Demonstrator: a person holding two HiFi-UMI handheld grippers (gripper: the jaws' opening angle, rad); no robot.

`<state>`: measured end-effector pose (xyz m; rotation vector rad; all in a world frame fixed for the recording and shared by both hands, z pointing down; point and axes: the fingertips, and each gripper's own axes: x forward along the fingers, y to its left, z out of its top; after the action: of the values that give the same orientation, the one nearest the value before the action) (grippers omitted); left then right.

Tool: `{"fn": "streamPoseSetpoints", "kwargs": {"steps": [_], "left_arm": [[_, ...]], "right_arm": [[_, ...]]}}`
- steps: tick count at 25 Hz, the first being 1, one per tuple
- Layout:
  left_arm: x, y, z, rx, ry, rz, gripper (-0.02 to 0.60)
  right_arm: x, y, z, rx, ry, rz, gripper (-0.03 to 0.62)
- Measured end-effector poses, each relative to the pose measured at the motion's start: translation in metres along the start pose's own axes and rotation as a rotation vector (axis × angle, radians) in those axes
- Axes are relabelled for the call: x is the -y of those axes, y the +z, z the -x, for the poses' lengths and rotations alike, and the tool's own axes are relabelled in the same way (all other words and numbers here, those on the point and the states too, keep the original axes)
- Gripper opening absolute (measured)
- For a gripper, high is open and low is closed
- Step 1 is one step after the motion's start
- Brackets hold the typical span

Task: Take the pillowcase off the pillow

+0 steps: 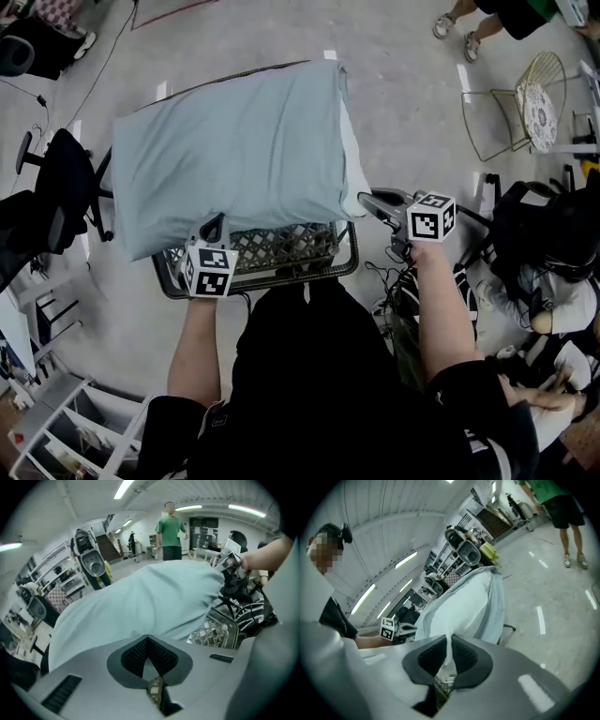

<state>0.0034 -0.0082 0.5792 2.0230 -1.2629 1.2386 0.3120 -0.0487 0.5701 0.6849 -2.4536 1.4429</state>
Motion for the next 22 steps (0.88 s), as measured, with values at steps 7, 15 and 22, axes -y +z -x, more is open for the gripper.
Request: {"fn": "streamPoseSetpoints", "kwargs": {"steps": [7,15,22], "left_arm": [[0.038,0.046,0.022,0.18,-0.236,0.0,0.009],[0.138,0.102,-0.008,0.218,-0.303,-0.17,0.219],[0.122,0.081,-0.009,0.161,-0.253,-0.311,0.03]], "right_arm": [[-0.013,0.024,-0.007,-0.024,0.01,0.016,0.034],[-0.05,0.009,-0.014,-0.02,0.019,0.003,0.032],[-0.042,0.022,0.001,0.101,-0.053,-0.022,0.031]]}}
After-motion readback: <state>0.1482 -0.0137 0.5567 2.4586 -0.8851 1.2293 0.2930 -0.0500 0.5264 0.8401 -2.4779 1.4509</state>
